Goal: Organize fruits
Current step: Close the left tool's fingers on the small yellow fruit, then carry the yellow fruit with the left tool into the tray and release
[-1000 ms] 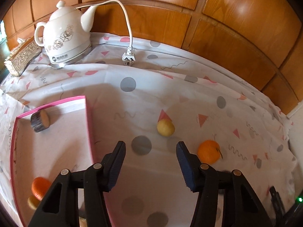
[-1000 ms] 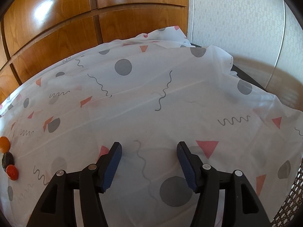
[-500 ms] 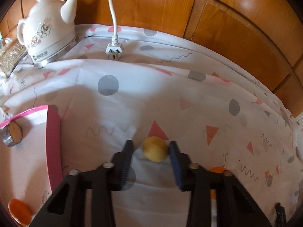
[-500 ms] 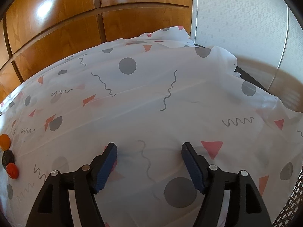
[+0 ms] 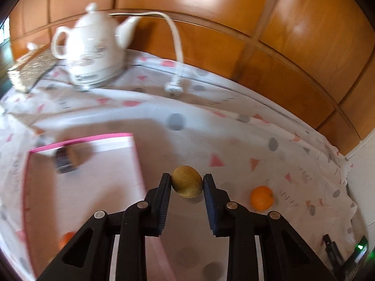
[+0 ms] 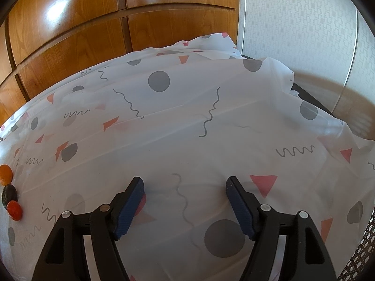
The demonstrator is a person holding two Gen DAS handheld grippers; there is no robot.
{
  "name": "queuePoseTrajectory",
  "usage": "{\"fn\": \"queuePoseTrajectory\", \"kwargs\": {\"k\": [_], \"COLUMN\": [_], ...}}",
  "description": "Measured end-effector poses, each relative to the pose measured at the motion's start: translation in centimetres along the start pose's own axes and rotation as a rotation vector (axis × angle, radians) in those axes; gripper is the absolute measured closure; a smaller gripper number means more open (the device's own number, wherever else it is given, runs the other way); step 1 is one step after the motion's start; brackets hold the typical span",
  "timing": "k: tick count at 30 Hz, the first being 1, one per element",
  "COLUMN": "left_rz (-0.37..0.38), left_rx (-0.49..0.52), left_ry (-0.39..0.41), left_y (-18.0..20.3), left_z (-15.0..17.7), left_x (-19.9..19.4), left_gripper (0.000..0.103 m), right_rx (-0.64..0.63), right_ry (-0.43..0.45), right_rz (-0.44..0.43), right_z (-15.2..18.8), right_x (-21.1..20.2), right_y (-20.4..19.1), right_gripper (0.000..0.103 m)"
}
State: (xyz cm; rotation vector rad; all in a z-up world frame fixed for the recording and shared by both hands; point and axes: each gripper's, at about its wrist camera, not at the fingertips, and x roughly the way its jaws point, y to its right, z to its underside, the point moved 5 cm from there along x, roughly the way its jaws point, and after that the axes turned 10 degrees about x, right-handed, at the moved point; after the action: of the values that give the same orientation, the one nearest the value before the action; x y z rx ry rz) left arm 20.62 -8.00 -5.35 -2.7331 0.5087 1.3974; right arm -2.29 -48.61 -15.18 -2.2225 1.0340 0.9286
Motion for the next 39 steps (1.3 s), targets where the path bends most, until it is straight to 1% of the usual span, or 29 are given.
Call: {"fn": "queuePoseTrajectory", "kwargs": {"k": [3,5,10,15,17,27,29,31,36,39], "left_rz": [-0.044,-0.058,-0.084,-0.096,-0.110,-0.119,-0.125,-0.129,-0.133,-0.146], "left_rx": [-0.015,-0.034,-0.043,-0.032,-0.025,-0.029,-0.031,-0.039,-0.045,-0.054], "left_ry": [-0.007,-0.017,-0.044,-0.063,-0.065,-0.067,-0.062,-0.054,-0.029,-0.004], "left_y": [-2.6,-3.9,-5.5,-5.9,-5.9,-6.3,-6.4,-6.5,-6.5,-6.5], "left_z": [1.3,2.1,4.3,5.6,5.8,6.4,6.4,6.3,6.3,6.3], "left_x": [-0.7,-0.8,-0.5,-0.2,-0.1,-0.3,-0.4,-0.7,-2.0,-3.4], "left_gripper": [0.075,0.075,0.075,0.074,0.074,0.074,0.067,0.063,0.063,0.060], "right_rx": [0.000,0.000,0.000,0.000,0.000,0.001,0.001,0.001,0.001,0.001], "right_ry": [0.000,0.000,0.000,0.000,0.001,0.001,0.001,0.001,0.001,0.001], "right_rz": [0.000,0.000,0.001,0.001,0.000,0.001,0.001,0.001,0.002,0.003], "right_z": [0.0,0.0,0.0,0.1,0.1,0.1,0.1,0.1,0.1,0.2], "right_x": [0.0,0.0,0.0,0.0,-0.1,-0.1,-0.1,-0.1,-0.1,-0.1], "right_y": [0.0,0.0,0.0,-0.1,-0.1,-0.1,-0.1,-0.1,-0.2,-0.2], "right_gripper": [0.029,0.029,0.029,0.029,0.029,0.029,0.029,0.029,0.029,0.029]}}
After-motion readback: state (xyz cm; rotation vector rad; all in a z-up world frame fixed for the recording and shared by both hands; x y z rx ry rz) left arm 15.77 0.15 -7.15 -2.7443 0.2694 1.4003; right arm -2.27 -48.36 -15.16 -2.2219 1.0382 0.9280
